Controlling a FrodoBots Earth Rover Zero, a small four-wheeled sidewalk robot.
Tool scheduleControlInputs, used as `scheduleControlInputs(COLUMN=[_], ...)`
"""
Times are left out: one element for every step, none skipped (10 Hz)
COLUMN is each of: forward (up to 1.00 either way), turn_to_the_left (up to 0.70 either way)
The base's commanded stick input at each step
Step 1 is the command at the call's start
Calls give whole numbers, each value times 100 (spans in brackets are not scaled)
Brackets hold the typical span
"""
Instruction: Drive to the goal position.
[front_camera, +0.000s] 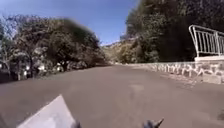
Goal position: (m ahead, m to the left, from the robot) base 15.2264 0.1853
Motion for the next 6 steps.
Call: scheduleControlInputs(forward=[70,70,70,70,70,70], turn_to_the_left=[0,0,0,0,0,0])
